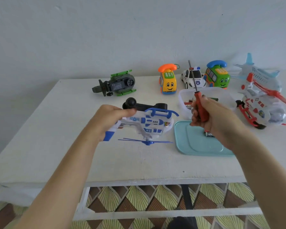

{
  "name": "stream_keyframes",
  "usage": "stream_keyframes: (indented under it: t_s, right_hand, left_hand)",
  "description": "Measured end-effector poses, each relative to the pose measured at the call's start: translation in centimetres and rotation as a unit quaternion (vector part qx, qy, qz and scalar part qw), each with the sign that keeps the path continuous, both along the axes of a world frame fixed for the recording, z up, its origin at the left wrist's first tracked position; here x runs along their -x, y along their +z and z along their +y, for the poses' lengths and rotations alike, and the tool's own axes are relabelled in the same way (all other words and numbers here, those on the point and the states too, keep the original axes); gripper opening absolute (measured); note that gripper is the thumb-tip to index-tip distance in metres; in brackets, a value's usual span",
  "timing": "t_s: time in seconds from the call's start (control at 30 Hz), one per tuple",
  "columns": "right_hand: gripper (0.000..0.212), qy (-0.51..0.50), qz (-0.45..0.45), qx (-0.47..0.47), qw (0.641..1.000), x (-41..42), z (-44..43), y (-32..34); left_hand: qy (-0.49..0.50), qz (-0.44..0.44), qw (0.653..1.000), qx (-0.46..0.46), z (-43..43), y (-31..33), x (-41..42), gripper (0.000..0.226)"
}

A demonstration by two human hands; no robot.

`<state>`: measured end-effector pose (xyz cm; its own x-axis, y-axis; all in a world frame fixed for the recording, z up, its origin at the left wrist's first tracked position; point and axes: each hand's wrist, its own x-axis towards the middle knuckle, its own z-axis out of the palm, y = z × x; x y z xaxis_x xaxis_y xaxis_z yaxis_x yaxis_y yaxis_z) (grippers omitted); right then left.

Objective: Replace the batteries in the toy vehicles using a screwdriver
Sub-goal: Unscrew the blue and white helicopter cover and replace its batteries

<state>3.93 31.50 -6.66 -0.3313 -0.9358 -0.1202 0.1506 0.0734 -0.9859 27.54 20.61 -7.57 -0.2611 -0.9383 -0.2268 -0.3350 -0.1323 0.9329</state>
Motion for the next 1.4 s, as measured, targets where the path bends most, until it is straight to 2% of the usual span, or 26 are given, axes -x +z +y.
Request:
stream_keyframes:
  t_s: [0.07,0.13,0.23,0.3,0.4,0.5,0.57,0.63,0.73,0.87,0.97,1.07,1.17,1.3,1.4]
  right_hand:
    - [0.029,-0.008,0.134,0.004,0.991,-0.8,-0.5,-0.3]
    - [0.036,0.028,0.23,0.02,0.973,-1.4,-0.6,-0.6]
    - [0.052,0.125,0.275,-0.001,0.953,-2.1,-0.9,-0.4]
    - [0.067,0.135,0.285,-0.019,0.949,-2.1,-1.5,-0.5]
    - [0.061,0.114,0.249,0.021,0.961,-1.6,-2.5,-0.9]
    - [0.065,0.12,0.16,0.035,0.979,-0.5,-3.4,-1.4]
    - [0.05,0.129,0.064,0.054,0.988,-0.3,-3.8,-1.4]
    - [0.032,0.136,0.0,0.072,0.988,-0.6,-4.5,-1.2]
    - [0.026,0.127,-0.061,0.068,0.988,-1.5,-5.3,-0.9]
    - [0.025,0.127,-0.141,0.021,0.982,-2.9,-6.3,-1.6]
    - [0.025,0.099,-0.205,-0.043,0.973,-3.7,-7.0,-2.5]
    - [0.023,0.066,-0.274,-0.102,0.954,-4.3,-7.7,-2.9]
    - [0.027,0.047,-0.281,-0.156,0.946,-4.8,-7.9,-3.4]
    - [0.041,0.039,-0.284,-0.207,0.935,-5.4,-7.8,-4.0]
    - [0.032,0.035,-0.314,-0.241,0.917,-5.5,-7.6,-4.1]
  left_hand:
    - [-0.025,0.014,0.997,-0.07,-0.6,1.0,-0.6,0.027]
    - [-0.053,0.023,0.994,-0.098,-0.9,1.6,-1.0,0.038]
    - [-0.066,0.045,0.991,-0.106,-1.0,2.1,-1.1,0.037]
    - [-0.063,0.056,0.991,-0.104,-1.1,2.5,-0.9,0.034]
    - [-0.071,0.101,0.986,-0.111,-1.7,2.7,-1.2,0.036]
    - [-0.092,0.269,0.947,-0.153,-2.5,2.5,-1.9,0.053]
    - [-0.09,0.368,0.91,-0.169,-3.0,1.9,-1.7,0.049]
    - [-0.076,0.411,0.891,-0.176,-3.5,1.0,-0.9,0.058]
    - [-0.079,0.424,0.887,-0.163,-3.9,0.1,1.2,0.067]
    - [-0.056,0.387,0.911,-0.129,-4.1,-0.1,3.5,0.062]
    - [-0.043,0.287,0.953,-0.092,-4.4,-0.1,4.8,0.047]
    - [-0.032,0.193,0.977,-0.089,-4.7,-0.6,5.6,0.029]
    - [-0.012,0.14,0.983,-0.12,-5.4,-1.1,6.0,0.037]
    - [-0.015,0.08,0.984,-0.161,-6.4,-1.4,6.2,0.036]
    - [-0.021,0.041,0.984,-0.17,-7.0,-1.4,6.5,0.036]
